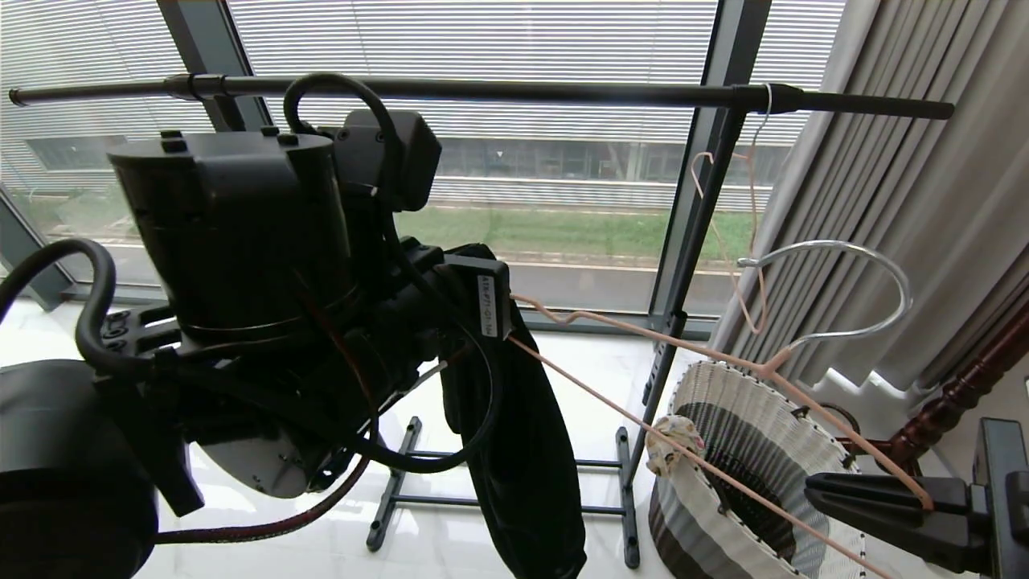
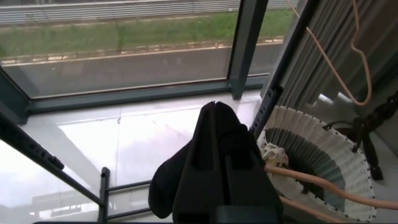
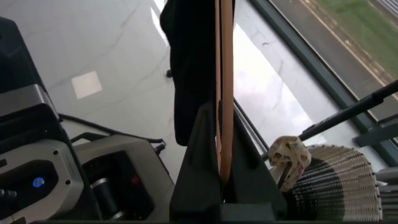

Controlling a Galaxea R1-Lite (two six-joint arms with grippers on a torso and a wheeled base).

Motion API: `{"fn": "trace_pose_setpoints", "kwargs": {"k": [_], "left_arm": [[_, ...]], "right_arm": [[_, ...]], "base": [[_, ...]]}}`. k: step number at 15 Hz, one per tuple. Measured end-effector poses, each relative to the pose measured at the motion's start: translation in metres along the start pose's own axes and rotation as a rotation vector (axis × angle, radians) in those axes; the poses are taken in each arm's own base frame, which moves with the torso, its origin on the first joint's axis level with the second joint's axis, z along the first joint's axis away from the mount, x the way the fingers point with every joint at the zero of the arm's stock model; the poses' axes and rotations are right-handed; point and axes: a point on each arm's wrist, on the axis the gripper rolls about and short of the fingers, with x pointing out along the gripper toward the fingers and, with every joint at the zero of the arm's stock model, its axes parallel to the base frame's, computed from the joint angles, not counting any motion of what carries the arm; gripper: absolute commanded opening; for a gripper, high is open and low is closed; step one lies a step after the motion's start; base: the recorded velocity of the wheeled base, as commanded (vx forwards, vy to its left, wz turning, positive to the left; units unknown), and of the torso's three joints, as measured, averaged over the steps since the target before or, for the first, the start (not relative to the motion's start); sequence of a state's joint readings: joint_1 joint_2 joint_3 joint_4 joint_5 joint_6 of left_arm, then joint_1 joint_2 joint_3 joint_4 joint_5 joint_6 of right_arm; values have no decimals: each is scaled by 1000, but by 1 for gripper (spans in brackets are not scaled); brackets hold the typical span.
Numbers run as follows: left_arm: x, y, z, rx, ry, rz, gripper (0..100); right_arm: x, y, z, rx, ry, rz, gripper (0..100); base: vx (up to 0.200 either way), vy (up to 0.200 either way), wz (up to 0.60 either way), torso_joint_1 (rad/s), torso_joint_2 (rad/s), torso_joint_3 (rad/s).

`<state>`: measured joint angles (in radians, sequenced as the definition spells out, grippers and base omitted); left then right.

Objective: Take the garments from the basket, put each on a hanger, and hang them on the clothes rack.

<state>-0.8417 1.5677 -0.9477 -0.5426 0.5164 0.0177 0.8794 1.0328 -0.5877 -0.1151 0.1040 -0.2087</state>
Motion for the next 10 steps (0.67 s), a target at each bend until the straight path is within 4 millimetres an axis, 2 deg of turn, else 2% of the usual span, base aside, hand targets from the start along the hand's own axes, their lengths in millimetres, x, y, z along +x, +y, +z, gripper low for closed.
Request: {"fn": "trace_pose_setpoints", "kwargs": {"k": [6, 10], "left_arm": [[-12, -9, -3, 21, 5, -48, 0], [-26, -29, -2, 24, -3, -132, 0]], "right_arm": [[8, -2, 3, 2, 2, -6, 0], [24, -4, 10, 0, 3, 2, 0]], "base": [[0, 0, 0, 0, 0, 0], [0, 0, 0, 0, 0, 0]]}}
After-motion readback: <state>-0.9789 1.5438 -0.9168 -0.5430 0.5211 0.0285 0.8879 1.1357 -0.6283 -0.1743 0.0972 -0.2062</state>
